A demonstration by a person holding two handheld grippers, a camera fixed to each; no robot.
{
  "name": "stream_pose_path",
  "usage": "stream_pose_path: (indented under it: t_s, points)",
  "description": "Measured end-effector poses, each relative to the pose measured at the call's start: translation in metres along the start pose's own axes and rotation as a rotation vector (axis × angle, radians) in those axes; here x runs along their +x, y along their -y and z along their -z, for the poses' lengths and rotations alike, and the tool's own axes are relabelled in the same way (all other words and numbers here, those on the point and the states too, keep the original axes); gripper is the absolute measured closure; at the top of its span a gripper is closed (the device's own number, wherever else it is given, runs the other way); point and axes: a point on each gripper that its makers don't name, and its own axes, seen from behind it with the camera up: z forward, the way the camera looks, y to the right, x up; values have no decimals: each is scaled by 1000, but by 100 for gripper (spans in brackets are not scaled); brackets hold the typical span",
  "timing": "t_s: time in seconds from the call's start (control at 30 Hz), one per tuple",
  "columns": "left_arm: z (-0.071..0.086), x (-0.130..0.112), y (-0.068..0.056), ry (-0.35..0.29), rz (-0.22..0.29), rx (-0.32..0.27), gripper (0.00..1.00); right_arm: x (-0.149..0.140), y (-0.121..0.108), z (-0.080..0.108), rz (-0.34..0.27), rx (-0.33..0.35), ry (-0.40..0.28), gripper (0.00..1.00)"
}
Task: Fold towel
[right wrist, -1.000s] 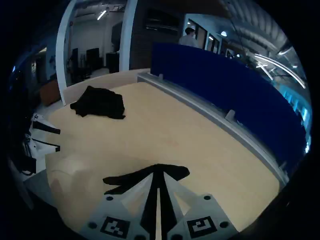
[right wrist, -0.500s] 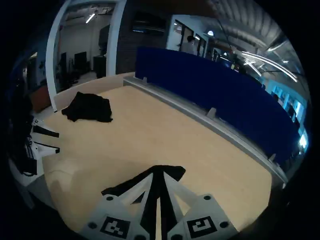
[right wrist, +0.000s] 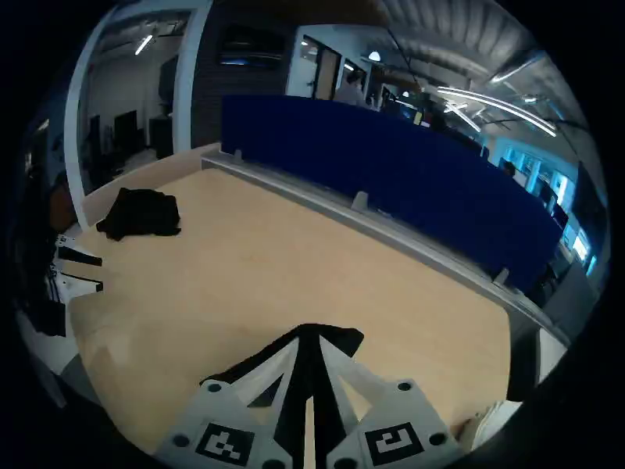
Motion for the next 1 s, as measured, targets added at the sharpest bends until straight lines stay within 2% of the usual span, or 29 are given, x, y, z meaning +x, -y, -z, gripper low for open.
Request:
stream_pose_path:
  t_s: [0.5,0.77,1.0]
  points:
    - [-19,3,-18,19,-15,-9,10,-46,-103,29,-66,-112,48,97]
    - [-29,4,-27,31,-20,-10,10,-65,-143,39,-104,-145,61,97]
    - [-34,4,-34,41,-23,-6,10,-75,-173,37,-122,-160,73,97]
